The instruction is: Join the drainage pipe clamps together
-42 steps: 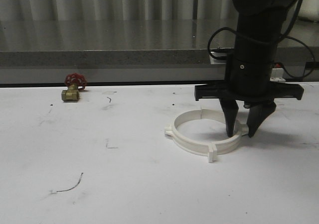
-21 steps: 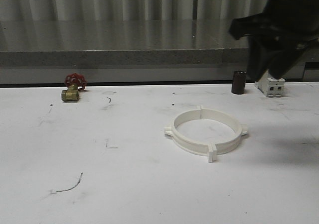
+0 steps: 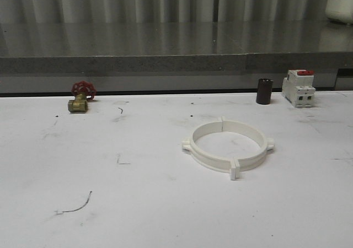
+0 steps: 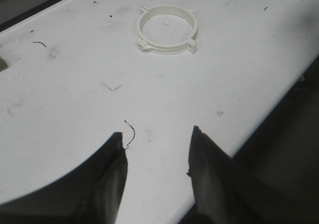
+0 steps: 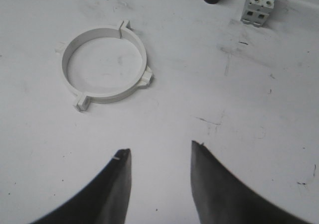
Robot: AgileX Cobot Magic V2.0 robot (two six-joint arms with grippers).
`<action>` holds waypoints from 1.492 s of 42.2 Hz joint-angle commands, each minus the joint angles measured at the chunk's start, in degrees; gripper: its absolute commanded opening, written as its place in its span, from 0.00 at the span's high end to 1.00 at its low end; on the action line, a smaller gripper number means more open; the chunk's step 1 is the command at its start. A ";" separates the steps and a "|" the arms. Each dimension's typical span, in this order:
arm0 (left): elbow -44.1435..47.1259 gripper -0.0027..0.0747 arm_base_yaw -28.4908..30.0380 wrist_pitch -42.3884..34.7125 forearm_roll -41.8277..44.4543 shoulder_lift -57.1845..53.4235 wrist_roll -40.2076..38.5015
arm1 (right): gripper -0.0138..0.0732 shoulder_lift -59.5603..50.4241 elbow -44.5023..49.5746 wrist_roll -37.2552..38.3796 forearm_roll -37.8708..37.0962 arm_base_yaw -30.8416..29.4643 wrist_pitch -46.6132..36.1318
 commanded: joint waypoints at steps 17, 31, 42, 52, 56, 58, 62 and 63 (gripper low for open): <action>-1.48 0.59 0.08 -3.85 -1.17 0.30 -0.17 | 0.49 -20.58 4.18 -0.62 1.14 -0.31 4.97; -1.48 0.59 0.08 -3.85 -1.17 0.30 -0.17 | 0.91 -20.58 4.18 -0.62 1.16 -0.31 5.76; -1.48 0.59 0.08 -4.27 -1.17 0.30 -0.17 | 0.92 -20.58 4.18 -0.62 1.16 -0.31 5.88; -1.48 0.80 0.08 -4.28 -1.04 0.30 -0.17 | 0.92 -20.58 4.18 -0.62 1.16 -0.31 5.88; -1.48 0.95 0.08 -4.28 -1.04 0.30 -0.17 | 0.92 -20.58 4.18 -0.62 1.16 -0.31 5.88; -1.48 0.99 0.08 -4.28 -1.04 0.30 -0.17 | 0.92 -20.58 4.18 -0.62 1.16 -0.31 5.88; -1.48 0.99 0.08 -4.28 -1.04 0.30 -0.17 | 0.92 -20.58 4.18 -0.62 1.16 -0.31 5.88; -1.48 0.99 0.08 -4.28 -1.04 0.30 -0.17 | 0.92 -20.58 4.18 -0.62 1.16 -0.31 5.88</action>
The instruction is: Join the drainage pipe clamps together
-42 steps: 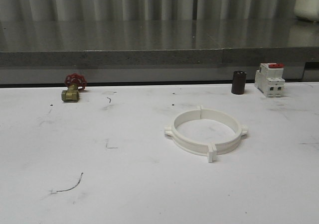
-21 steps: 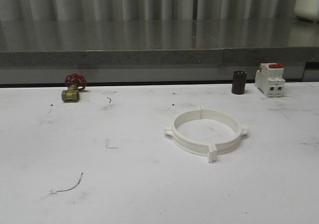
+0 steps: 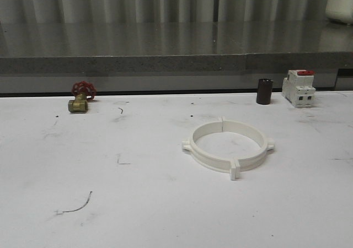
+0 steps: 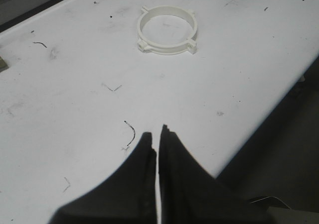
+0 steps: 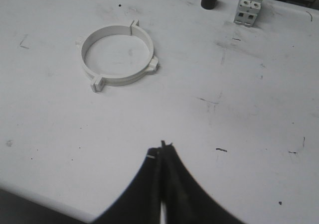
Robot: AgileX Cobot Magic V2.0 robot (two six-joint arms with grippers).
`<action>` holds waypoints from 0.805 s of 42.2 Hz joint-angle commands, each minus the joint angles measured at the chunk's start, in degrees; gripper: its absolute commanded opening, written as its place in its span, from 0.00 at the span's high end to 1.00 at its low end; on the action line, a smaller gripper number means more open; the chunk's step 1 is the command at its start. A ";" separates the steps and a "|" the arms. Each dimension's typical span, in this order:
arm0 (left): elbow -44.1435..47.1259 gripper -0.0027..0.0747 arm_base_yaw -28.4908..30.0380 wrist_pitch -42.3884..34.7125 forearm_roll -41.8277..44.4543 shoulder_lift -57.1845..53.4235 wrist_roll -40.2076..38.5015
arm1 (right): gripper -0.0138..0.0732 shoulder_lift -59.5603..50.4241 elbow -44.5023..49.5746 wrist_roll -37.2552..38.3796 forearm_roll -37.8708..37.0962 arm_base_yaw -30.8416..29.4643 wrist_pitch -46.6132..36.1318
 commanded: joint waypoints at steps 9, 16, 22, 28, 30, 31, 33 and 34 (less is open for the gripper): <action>-0.96 0.99 0.11 -5.56 2.08 -1.12 -0.17 | 0.92 0.23 -1.45 -0.43 0.34 -0.31 -3.34; 5.84 0.99 7.74 -15.88 4.12 -8.48 -0.17 | 0.92 0.23 -1.45 -0.43 0.34 -0.31 -3.18; 16.93 0.99 16.86 -29.47 4.12 -16.17 -0.17 | 0.92 0.23 -1.45 -0.43 0.34 -0.31 -3.18; 28.37 0.99 24.18 -42.53 3.38 -23.31 -0.17 | 0.92 0.23 -1.45 -0.43 0.34 -0.31 -3.18; 31.05 0.99 25.81 -44.36 1.96 -24.81 -0.17 | 0.92 0.23 -1.45 -0.43 0.34 -0.31 -3.18; 31.89 0.99 26.48 -44.63 0.95 -25.32 -0.17 | 0.92 0.23 -1.45 -0.43 0.34 -0.31 -3.18; 33.59 0.99 27.99 -45.23 -0.14 -26.43 -0.17 | 0.92 0.23 -1.45 -0.43 0.34 -0.31 -3.18; 34.22 0.99 28.58 -45.48 -0.85 -26.89 -0.17 | 0.92 0.23 -1.45 -0.43 0.34 -0.31 -3.18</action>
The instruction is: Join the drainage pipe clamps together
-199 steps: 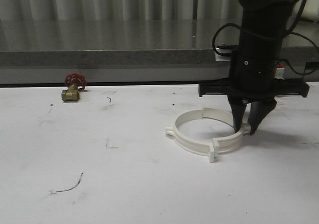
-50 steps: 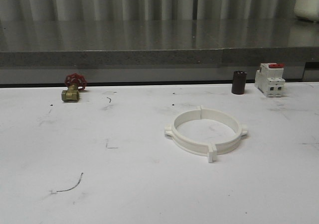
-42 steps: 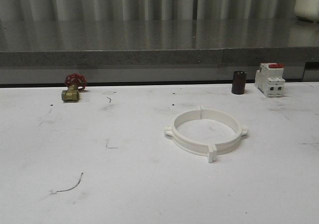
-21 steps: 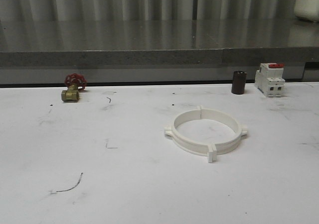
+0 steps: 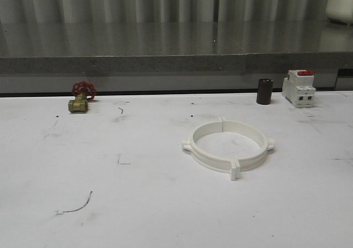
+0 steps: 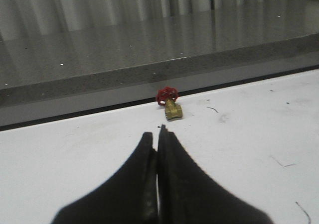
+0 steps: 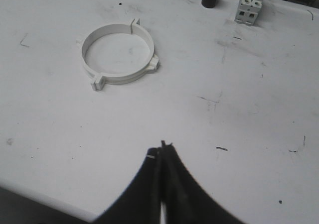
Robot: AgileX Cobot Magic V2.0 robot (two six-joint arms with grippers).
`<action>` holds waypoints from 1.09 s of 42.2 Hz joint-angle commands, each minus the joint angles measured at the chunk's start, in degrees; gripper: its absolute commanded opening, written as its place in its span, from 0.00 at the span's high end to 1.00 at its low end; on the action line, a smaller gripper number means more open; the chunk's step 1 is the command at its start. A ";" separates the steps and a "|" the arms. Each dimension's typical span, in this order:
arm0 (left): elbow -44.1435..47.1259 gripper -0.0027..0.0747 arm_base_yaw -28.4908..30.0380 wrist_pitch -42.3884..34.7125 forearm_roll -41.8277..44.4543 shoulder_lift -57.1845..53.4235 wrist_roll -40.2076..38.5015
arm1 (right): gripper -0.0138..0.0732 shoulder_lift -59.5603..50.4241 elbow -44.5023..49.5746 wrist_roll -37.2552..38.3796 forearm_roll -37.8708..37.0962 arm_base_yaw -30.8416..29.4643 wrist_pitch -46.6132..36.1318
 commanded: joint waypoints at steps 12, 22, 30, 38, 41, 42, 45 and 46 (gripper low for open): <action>1.53 0.99 5.35 -5.38 -3.25 -2.99 -0.17 | 0.92 0.23 -1.45 -0.34 0.25 -0.31 -3.44; 1.53 0.99 4.95 -4.79 6.14 -2.99 -12.53 | 0.92 0.23 -1.45 -0.34 0.25 -0.31 -3.44; 1.53 0.99 5.17 -5.22 6.86 -2.99 -13.20 | 0.92 0.23 -1.45 -0.34 0.25 -0.31 -3.44; 1.53 0.99 5.17 -6.52 6.86 -2.99 -13.20 | 0.92 0.23 -1.45 -0.34 0.25 -0.31 -3.44; 1.53 0.99 5.17 -6.41 6.86 -2.99 -13.20 | 0.92 0.23 -1.45 -0.34 0.25 -0.31 -3.44; 1.53 0.99 5.17 -6.41 6.86 -2.99 -13.20 | 0.92 0.23 -1.45 -0.34 0.25 -0.31 -3.44; 1.53 0.99 5.17 -6.41 6.86 -2.99 -13.20 | 0.92 0.23 -1.45 -0.34 0.25 -0.31 -3.44; 1.53 0.99 5.17 -6.41 6.86 -2.99 -13.20 | 0.92 0.23 -1.45 -0.34 0.25 -0.31 -3.44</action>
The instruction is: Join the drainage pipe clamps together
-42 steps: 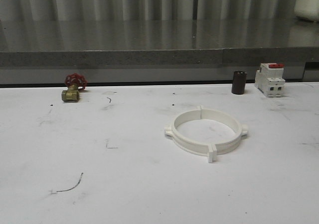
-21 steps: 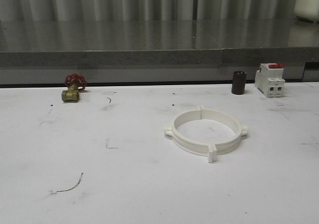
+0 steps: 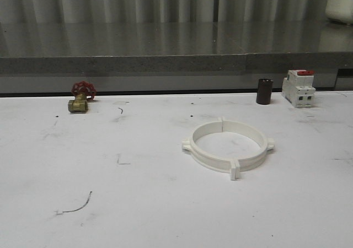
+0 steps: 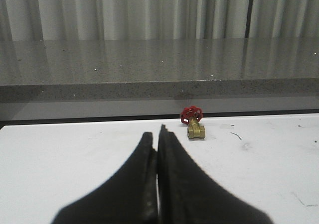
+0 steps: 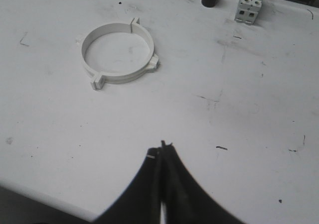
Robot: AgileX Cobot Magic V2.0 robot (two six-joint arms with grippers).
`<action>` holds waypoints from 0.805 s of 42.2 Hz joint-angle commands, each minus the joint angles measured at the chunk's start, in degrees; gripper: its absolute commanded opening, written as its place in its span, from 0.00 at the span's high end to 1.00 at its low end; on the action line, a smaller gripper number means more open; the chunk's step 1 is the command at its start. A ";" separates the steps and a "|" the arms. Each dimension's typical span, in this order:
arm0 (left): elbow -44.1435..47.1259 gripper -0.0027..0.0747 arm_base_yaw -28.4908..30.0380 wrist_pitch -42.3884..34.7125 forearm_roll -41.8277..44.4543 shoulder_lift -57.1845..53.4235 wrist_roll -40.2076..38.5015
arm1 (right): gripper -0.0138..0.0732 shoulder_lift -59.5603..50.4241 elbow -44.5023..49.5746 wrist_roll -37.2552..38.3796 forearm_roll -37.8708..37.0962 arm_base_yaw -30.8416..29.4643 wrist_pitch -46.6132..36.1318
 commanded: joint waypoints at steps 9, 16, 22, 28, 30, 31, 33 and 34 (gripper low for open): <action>1.24 0.99 -0.05 -4.82 0.00 -0.65 -0.74 | 0.92 0.23 -1.45 -0.34 0.25 -0.31 -3.57; 1.24 0.99 -0.05 -4.82 0.00 -0.65 -0.74 | 0.92 0.23 -1.45 -0.34 0.25 -0.31 -3.57; 1.24 0.99 -0.05 -4.82 0.00 -0.65 -0.74 | 0.92 0.23 -1.45 -0.34 0.25 -0.31 -3.57; 1.24 0.99 -0.05 -4.82 0.00 -0.65 -0.74 | 0.92 -2.66 0.65 -0.34 -2.24 -1.58 -6.22; 1.24 0.99 -0.05 -4.82 0.00 -0.65 -0.74 | 0.92 -4.93 3.10 -0.34 -2.63 -3.05 -9.62; 1.24 0.99 -0.05 -4.82 0.00 -0.65 -0.74 | 0.92 -6.45 4.85 -0.34 -2.63 -3.95 -12.12; 1.24 0.99 -0.05 -4.82 0.00 -0.65 -0.74 | 0.92 -8.81 7.70 -0.34 -2.58 -5.22 -16.49; 1.24 0.99 -0.05 -4.82 0.00 -0.65 -0.74 | 0.92 -10.45 9.75 -0.34 -2.51 -5.85 -19.46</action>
